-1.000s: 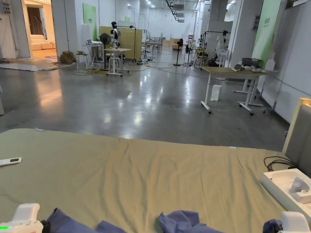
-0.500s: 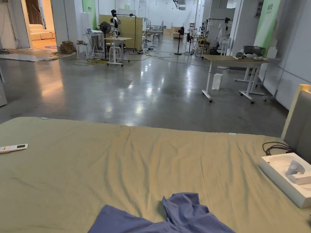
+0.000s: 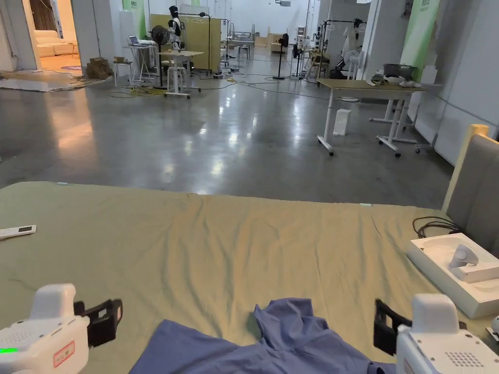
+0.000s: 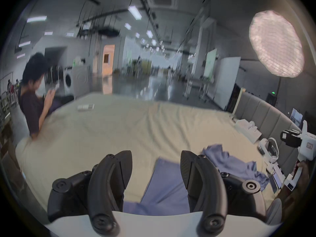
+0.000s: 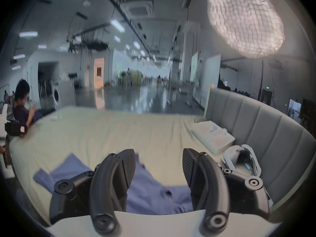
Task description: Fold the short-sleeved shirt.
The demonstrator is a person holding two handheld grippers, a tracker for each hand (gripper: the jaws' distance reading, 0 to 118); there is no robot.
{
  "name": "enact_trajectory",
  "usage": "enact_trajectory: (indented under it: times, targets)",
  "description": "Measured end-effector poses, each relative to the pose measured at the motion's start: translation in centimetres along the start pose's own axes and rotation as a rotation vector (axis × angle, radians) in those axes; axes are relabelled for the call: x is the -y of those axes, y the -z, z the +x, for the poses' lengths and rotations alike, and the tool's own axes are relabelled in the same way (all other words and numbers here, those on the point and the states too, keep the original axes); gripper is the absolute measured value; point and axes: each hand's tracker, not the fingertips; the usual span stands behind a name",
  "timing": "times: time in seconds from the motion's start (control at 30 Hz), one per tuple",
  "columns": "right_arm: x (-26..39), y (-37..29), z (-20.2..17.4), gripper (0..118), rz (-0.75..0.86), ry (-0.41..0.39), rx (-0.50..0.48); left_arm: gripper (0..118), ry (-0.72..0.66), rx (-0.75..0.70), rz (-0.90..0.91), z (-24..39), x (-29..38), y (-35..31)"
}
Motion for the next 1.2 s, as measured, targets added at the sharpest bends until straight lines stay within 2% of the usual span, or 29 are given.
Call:
enact_trajectory:
  times: [0.07,0.1,0.13,0.17,0.2,0.3,0.37,0.57,0.8,0.97,1.0,1.07,1.1,1.2]
  targets:
    - [-1.1,-0.3,-1.4,61,0.070,0.025,0.015,62,0.039,-0.004,0.089,1.4,-0.9,-0.1]
    - [-1.6,-0.5,-2.0,57,0.104,0.032,0.024,62,0.066,-0.014,0.129,2.5,-1.3,-0.4]
    - [-1.8,-0.8,-2.6,49,0.133,0.031,0.032,61,0.090,-0.021,0.159,3.5,-1.6,-0.6]
    - [-2.0,-0.9,-3.0,36,0.144,0.026,0.041,56,0.113,-0.017,0.175,4.6,-1.7,-0.9]
    - [-2.1,-0.8,-3.4,20,0.156,0.020,0.045,45,0.132,-0.010,0.188,5.4,-1.9,-1.1]
    - [-2.3,-1.1,-4.0,0,0.170,0.021,0.046,11,0.157,-0.001,0.185,7.0,-1.9,-0.7]
    - [-2.3,-1.1,-4.1,0,0.175,0.022,0.034,1,0.162,0.006,0.188,7.8,-1.6,-0.7]
    - [-1.8,-0.1,-3.9,0,0.136,0.025,0.021,1,0.198,0.044,0.118,7.8,-0.3,1.2]
    - [-0.4,2.9,-3.0,0,0.060,0.014,0.006,1,0.131,0.045,-0.211,3.6,1.3,10.0]
    - [1.0,6.1,-2.7,0,-0.013,0.002,-0.006,3,0.088,0.043,-0.483,0.9,2.6,18.7]
    - [1.4,6.7,-2.7,0,-0.026,-0.003,-0.006,13,0.076,0.046,-0.545,0.3,3.0,20.7]
    - [2.1,7.7,-2.5,0,-0.049,-0.016,-0.004,52,0.052,0.046,-0.634,-0.7,3.8,24.0]
    - [2.5,8.2,-2.4,0,-0.062,-0.024,-0.002,67,0.048,0.034,-0.656,-1.7,4.3,25.8]
    - [3.8,9.4,-1.9,0,-0.099,-0.035,0.008,67,0.050,0.021,-0.700,-3.0,5.2,29.7]
